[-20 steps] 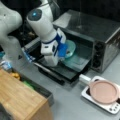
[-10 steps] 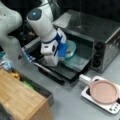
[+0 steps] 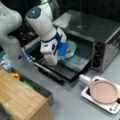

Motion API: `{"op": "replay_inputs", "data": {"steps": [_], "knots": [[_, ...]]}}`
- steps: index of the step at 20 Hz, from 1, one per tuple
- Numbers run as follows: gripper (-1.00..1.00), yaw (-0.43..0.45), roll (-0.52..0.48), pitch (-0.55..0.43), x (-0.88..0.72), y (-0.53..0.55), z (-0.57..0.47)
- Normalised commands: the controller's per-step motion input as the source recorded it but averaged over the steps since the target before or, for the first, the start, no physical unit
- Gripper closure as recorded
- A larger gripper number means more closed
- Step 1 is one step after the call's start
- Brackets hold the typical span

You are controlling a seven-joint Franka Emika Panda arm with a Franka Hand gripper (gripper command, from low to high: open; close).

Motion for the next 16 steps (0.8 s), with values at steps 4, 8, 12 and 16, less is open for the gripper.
{"op": "replay_inputs", "data": {"steps": [4, 8, 12, 16], "knots": [[1.0, 0.04, -0.13, 0.073, 0.13, -0.14, 0.26], [1.0, 0.052, -0.108, 0.111, 0.15, -0.21, 0.26], [1.0, 0.058, -0.092, 0.163, 0.19, -0.23, 0.29], [1.0, 0.059, -0.081, 0.198, 0.21, -0.16, 0.26]]}}
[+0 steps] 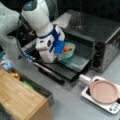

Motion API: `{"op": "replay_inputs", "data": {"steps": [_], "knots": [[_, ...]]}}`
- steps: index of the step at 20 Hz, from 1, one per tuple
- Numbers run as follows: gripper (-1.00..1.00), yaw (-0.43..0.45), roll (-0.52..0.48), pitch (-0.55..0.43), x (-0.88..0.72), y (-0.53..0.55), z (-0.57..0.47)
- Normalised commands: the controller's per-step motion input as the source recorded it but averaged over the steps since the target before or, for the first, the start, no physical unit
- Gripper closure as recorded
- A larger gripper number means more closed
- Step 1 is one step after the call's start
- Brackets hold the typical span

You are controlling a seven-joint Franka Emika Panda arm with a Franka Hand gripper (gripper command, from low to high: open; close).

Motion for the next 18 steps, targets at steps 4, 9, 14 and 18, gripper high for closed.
{"op": "replay_inputs", "data": {"steps": [4, 9, 14, 18], "knots": [[1.0, 0.034, -0.091, 0.24, 0.3, -0.14, 0.3], [1.0, 0.013, -0.088, 0.267, 0.45, -0.19, 0.36], [1.0, -0.014, -0.066, 0.302, 0.64, -0.3, 0.38], [1.0, -0.066, -0.046, 0.303, 0.63, -0.29, 0.37]]}}
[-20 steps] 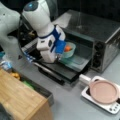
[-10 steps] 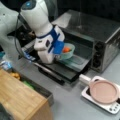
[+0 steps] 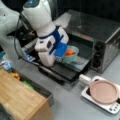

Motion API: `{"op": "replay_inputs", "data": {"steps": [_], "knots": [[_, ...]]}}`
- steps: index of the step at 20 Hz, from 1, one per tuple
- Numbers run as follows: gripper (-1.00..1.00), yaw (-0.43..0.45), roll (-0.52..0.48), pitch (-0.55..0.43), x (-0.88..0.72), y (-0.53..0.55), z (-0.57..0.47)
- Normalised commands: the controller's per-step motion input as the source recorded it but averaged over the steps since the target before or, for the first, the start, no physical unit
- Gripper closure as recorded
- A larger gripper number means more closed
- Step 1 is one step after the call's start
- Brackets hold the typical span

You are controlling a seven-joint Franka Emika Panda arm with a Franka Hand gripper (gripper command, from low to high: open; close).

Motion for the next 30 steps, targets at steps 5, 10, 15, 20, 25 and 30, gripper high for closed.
{"op": "replay_inputs", "data": {"steps": [5, 10, 15, 20, 25, 30], "knots": [[1.0, -0.067, -0.008, 0.269, 0.51, -0.22, 0.35], [1.0, 0.033, -0.058, 0.281, 0.41, -0.23, 0.33], [1.0, 0.036, -0.074, 0.291, 0.45, -0.22, 0.29], [1.0, 0.006, -0.078, 0.278, 0.56, -0.21, 0.21], [1.0, -0.065, -0.106, 0.335, 0.61, -0.15, 0.29], [1.0, -0.015, -0.059, 0.307, 0.53, -0.12, 0.28]]}}
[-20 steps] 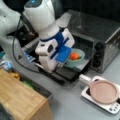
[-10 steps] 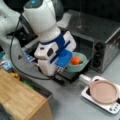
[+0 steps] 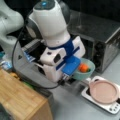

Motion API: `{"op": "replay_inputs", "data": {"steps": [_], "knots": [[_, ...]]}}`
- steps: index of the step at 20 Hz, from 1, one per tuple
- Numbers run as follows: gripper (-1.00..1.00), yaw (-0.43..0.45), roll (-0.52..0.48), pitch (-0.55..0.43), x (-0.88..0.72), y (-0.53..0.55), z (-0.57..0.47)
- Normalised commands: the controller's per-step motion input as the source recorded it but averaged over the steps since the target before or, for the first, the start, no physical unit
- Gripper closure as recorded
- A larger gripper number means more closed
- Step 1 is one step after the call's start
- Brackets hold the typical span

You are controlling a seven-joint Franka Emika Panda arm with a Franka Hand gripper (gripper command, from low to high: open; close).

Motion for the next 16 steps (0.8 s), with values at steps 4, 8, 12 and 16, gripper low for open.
{"op": "replay_inputs", "data": {"steps": [4, 8, 12, 16], "knots": [[1.0, 0.029, -0.049, 0.26, 0.46, -0.17, 0.18], [1.0, 0.051, -0.06, 0.246, 0.45, -0.19, 0.18], [1.0, 0.082, -0.082, 0.234, 0.43, -0.15, 0.14], [1.0, 0.122, -0.113, 0.213, 0.37, -0.13, 0.14]]}}
